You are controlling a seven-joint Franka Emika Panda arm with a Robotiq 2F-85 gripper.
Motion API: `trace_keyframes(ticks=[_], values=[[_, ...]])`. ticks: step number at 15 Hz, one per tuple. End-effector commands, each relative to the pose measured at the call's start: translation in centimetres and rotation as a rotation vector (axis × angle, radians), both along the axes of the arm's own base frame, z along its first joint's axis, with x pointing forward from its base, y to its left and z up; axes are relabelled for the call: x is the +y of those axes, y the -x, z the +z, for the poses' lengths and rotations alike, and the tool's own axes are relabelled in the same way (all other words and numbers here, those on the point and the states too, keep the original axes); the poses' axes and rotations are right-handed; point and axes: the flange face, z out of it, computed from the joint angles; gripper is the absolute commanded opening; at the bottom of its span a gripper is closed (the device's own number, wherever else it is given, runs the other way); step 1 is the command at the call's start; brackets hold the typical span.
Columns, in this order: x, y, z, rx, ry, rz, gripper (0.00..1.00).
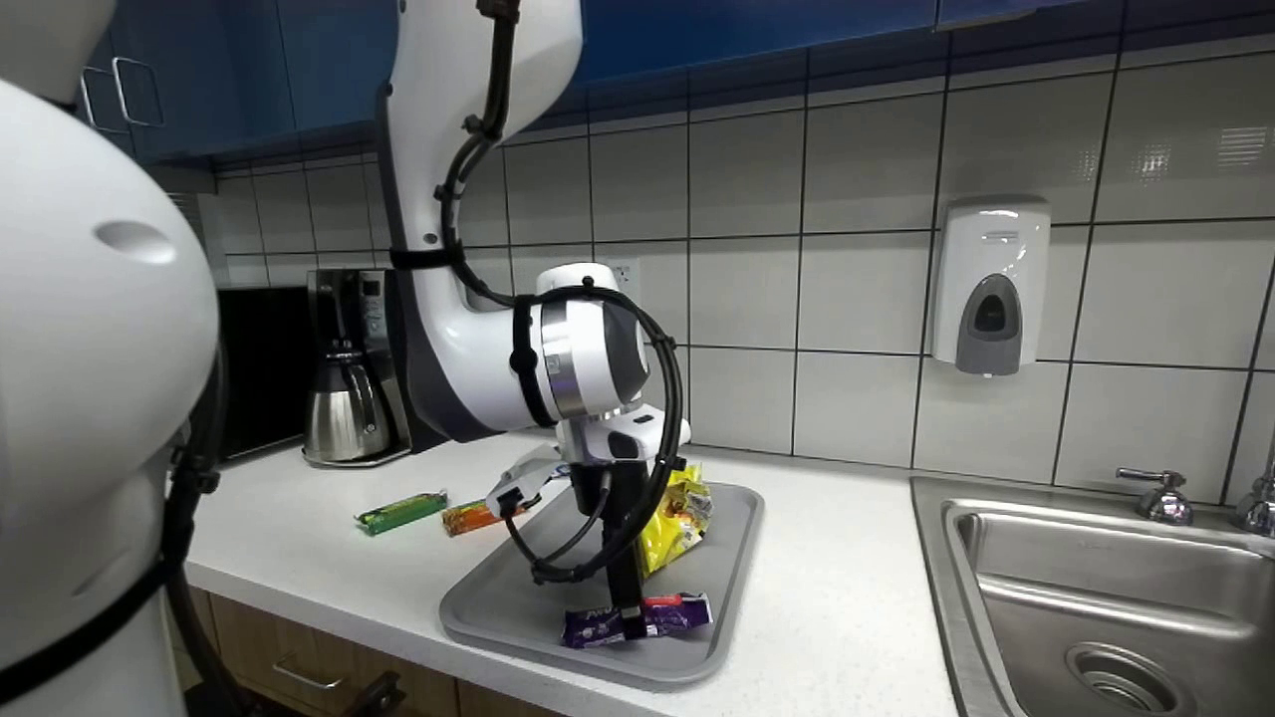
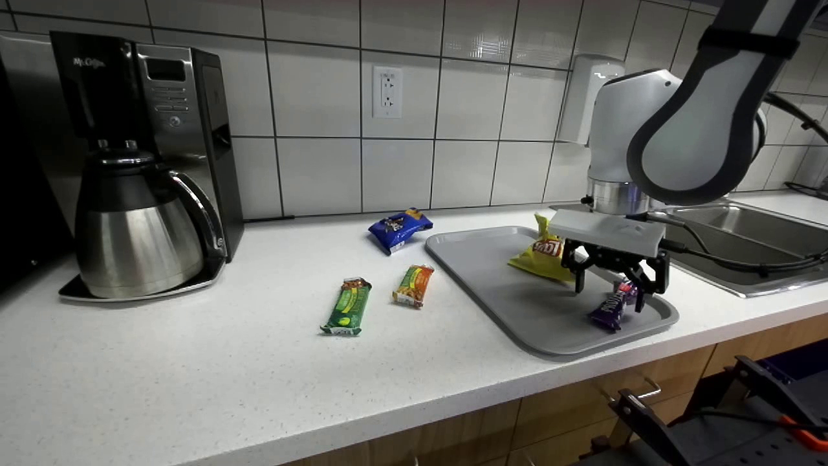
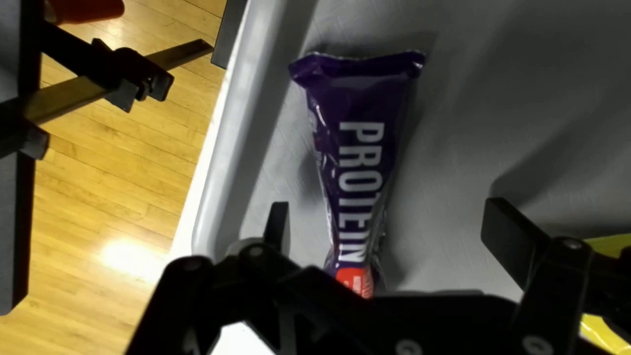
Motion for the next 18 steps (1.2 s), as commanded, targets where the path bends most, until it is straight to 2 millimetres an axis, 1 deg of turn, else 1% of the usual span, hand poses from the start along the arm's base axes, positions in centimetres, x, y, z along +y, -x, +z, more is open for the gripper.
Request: trace_keyframes(ticks=[1, 2, 4, 5, 9, 11, 12, 13, 15, 18], values=[[-0.9, 0.1, 0.1, -0.015, -0.015, -0.009, 1.00], [-1.0, 0.1, 0.1, -0.018, -0.016, -0.013, 0.80], [-1.2, 0.2, 0.2, -0.022, -0.019, -0.017, 0.66], [-1.3, 0.2, 0.2, -0.023, -0.019, -0.018, 0.56], [-1.2, 0.0, 0.5, -0.038, -0.023, -0.010, 0.27], [-1.1, -0.1, 0.9, -0.050, -0.023, -0.005, 0.10], [-1.0, -0.1, 1.2, -0.054, -0.022, -0.004, 0.03], [-0.9, -0.1, 1.4, -0.057, -0.020, -0.004, 0.00], [-0.8, -0.1, 2.0, -0.067, -0.016, -0.004, 0.04], [-0.6, -0.1, 3.1, -0.088, -0.009, 0.000, 0.04]])
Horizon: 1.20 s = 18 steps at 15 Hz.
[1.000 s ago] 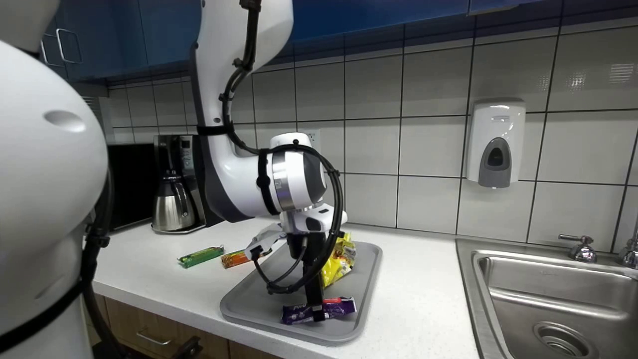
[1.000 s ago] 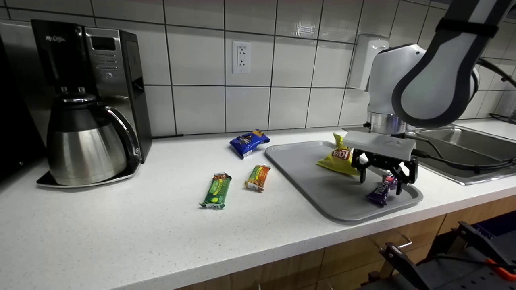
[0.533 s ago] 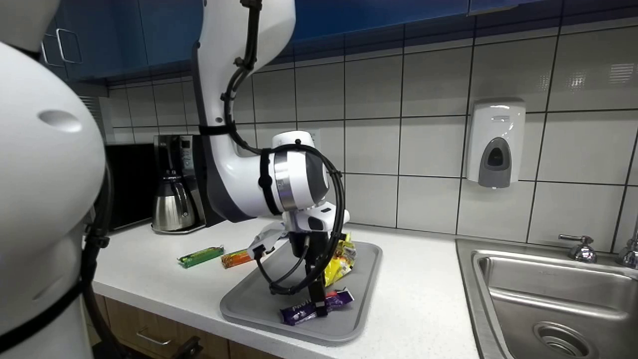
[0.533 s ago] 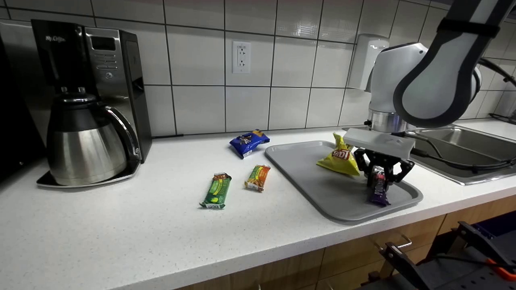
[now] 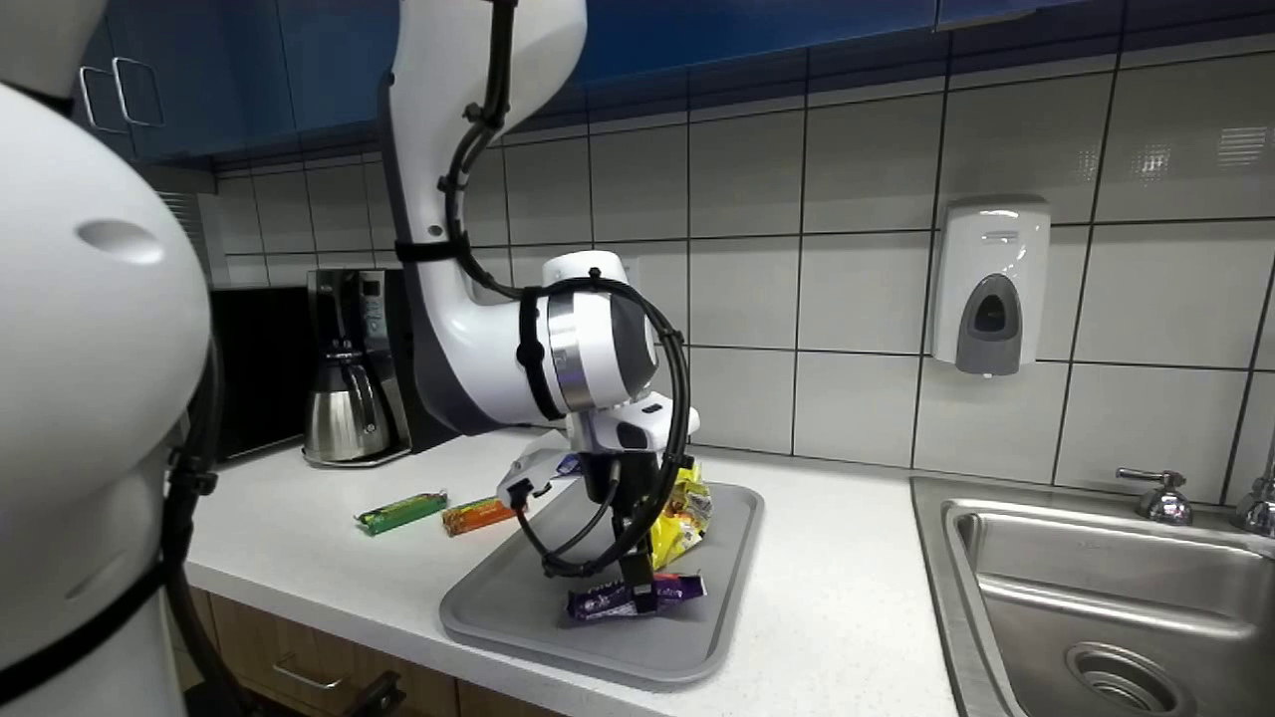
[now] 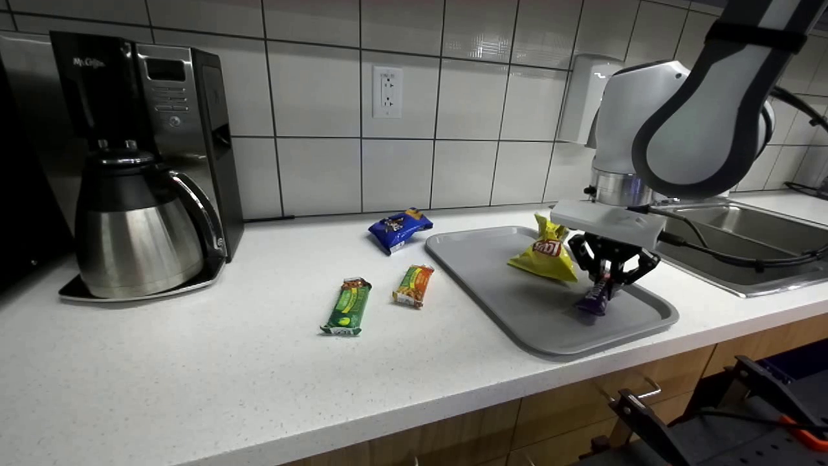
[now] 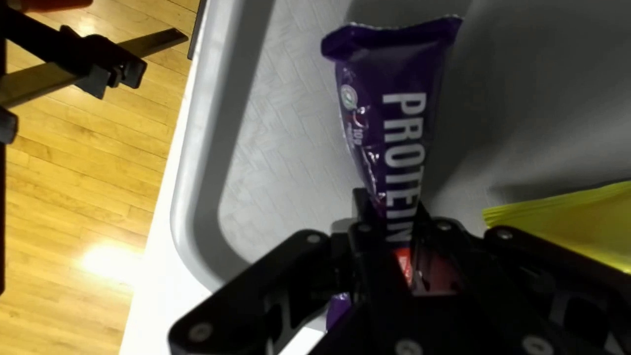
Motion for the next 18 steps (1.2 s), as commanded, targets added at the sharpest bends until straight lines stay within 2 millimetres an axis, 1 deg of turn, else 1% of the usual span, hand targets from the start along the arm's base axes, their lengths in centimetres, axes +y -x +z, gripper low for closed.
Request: trace_keyframes(ticks=[1, 6, 10, 14, 18], values=[[0.2, 0.5, 2.3, -0.038, 0.009, 0.012, 0.04], [0.0, 0.3, 4.5, -0.081, 0.027, 0.015, 0.04], [-1.0, -0.1, 5.4, -0.105, 0.043, 0.022, 0.04], [-2.9, -0.4, 5.6, -0.115, 0.056, 0.013, 0.04], [-5.8, -0.4, 5.5, -0.123, 0.071, -0.020, 0.04]])
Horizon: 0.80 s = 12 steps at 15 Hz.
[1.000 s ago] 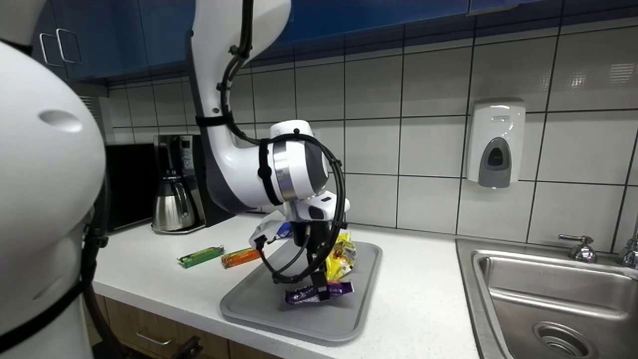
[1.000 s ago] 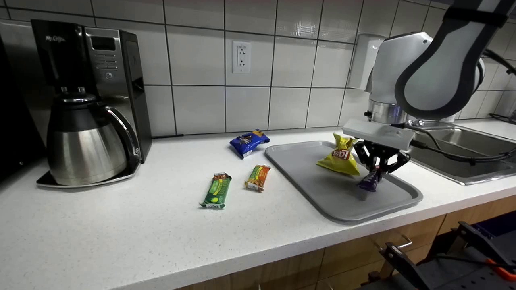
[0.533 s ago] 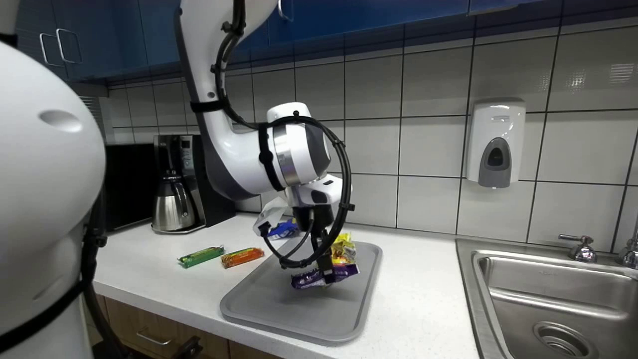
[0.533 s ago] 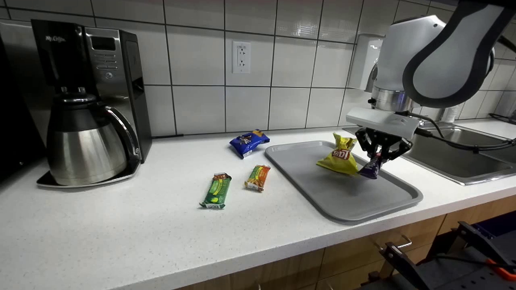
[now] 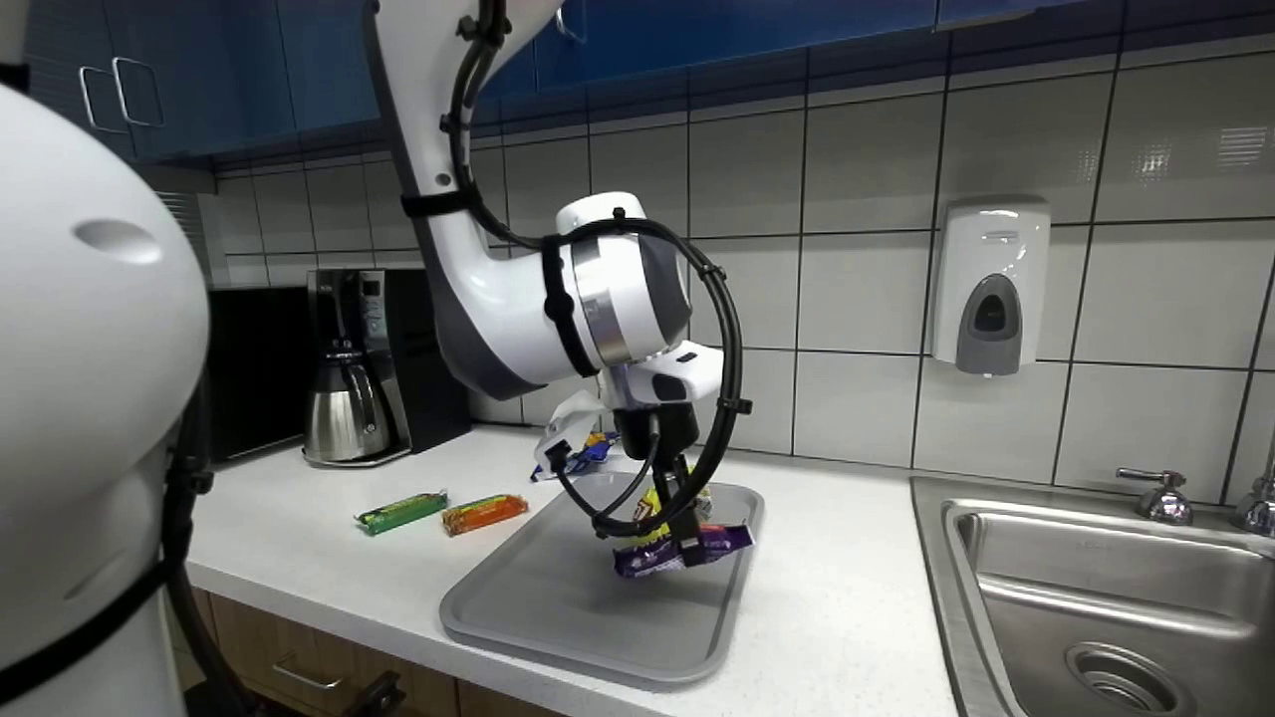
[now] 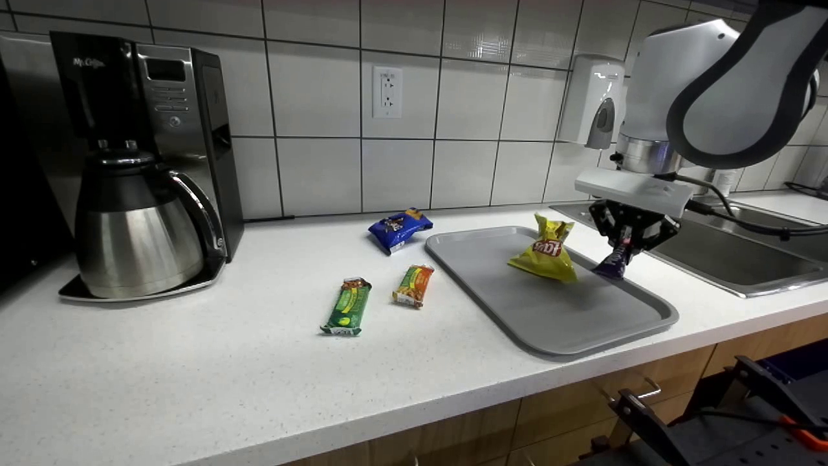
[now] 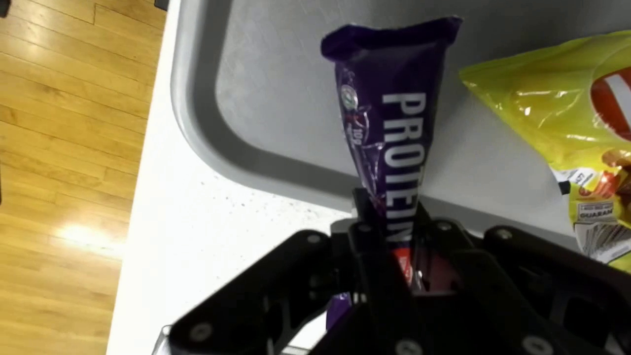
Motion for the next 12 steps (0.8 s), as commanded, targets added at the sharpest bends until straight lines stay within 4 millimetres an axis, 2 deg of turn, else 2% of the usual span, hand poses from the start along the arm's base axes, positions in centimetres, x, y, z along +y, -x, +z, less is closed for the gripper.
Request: trace_keyframes(ticks=[1, 12], values=[[-2.7, -0.2, 0.6, -0.021, 0.024, -0.023, 0.04], [-9.4, -1.5, -0.5, -0.042, 0.059, -0.124, 0.04]])
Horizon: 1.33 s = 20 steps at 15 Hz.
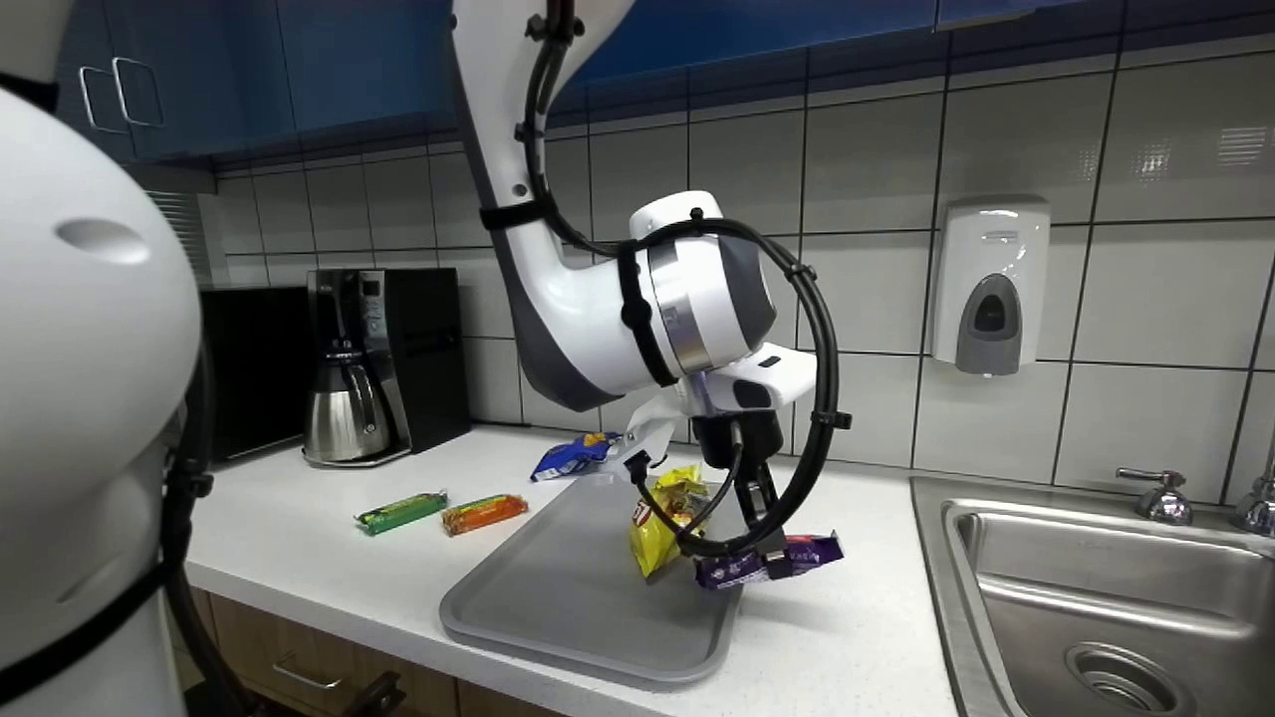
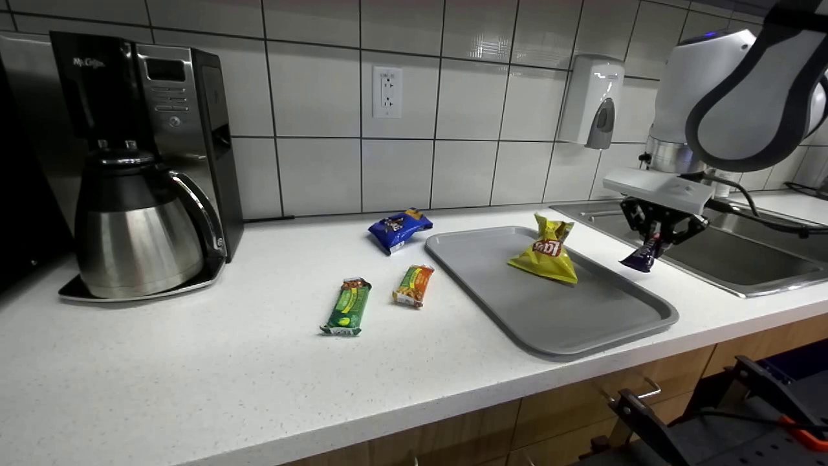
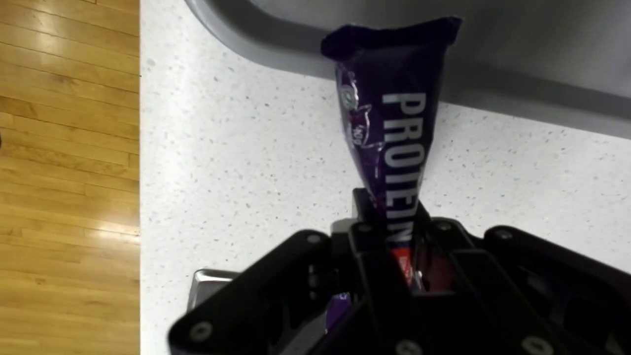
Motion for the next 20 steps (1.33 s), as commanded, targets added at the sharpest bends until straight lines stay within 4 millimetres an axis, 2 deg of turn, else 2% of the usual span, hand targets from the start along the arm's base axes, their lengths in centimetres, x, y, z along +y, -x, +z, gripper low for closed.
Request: trace_keyframes(ticks=[1, 8, 19, 20], values=[[-2.6, -0.7, -0.5, -0.016, 0.023, -0.013, 0.04], [-5.9, -1.2, -2.1, -0.001, 0.052, -0.063, 0.04], [-6.9, -1.5, -5.1, 0.044, 0.064, -0.075, 0.04], [-6.9, -1.5, -5.1, 0.045, 0.066, -0.077, 0.42]])
